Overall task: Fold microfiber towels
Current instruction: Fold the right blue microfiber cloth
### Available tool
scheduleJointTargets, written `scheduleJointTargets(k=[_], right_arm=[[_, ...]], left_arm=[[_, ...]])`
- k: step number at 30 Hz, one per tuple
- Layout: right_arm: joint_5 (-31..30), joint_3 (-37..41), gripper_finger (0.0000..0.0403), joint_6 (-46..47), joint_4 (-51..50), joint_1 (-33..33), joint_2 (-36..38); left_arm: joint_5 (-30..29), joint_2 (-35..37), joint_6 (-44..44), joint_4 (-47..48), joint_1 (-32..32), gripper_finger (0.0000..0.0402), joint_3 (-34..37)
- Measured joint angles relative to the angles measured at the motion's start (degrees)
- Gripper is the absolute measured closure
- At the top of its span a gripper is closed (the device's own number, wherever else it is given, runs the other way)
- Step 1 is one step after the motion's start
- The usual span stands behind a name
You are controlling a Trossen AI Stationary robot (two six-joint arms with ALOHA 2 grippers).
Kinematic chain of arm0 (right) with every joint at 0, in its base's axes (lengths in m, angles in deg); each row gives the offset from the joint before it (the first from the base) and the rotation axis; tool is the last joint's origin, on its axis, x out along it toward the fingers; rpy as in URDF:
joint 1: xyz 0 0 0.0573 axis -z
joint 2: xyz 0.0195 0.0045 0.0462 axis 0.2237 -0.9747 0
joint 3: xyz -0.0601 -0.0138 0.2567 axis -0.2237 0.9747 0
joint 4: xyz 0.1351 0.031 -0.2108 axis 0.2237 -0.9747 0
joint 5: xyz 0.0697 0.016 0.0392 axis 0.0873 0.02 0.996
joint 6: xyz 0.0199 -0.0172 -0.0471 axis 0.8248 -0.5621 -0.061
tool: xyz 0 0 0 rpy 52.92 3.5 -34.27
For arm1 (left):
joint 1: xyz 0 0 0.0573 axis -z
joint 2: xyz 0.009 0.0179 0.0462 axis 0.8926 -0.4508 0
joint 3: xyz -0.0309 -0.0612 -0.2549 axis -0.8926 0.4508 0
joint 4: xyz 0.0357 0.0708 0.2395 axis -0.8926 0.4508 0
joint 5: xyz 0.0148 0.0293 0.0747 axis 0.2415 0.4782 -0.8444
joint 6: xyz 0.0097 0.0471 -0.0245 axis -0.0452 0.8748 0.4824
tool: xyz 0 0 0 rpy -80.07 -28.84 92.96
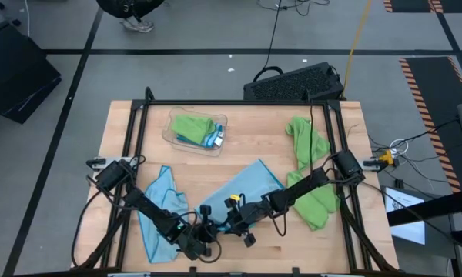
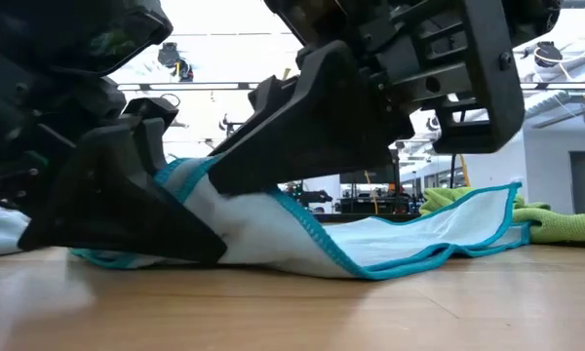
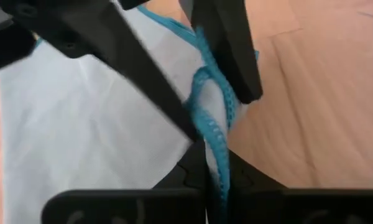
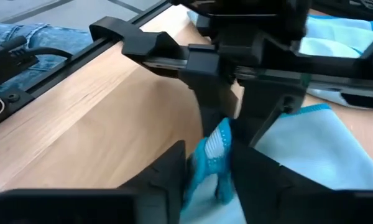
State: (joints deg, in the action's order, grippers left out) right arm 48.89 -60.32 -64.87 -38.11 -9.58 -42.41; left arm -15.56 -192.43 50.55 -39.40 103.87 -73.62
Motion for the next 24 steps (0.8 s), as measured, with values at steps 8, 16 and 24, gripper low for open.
scheduleJointTargets(k=[8, 16, 24], right_arm=[[-0.1, 0.0, 0.0395, -0.4, -0.4, 0.0, 0.3], [-3.0, 0.0, 0.0398, -0.3, -6.9, -0.8, 3.8], [-10.2, 0.0, 0.0398, 2.6, -20.5, -3.2, 10.3]], left_arm=[[-0.2, 0.0, -1.1, 0.0, 0.0, 0.0381, 0.0], [-0.7, 0.0, -3.6, -0.8, 0.5, 0.0360, 0.0], [-8.2, 0.0, -4.5, 2.2, 4.7, 0.0247, 0.0]])
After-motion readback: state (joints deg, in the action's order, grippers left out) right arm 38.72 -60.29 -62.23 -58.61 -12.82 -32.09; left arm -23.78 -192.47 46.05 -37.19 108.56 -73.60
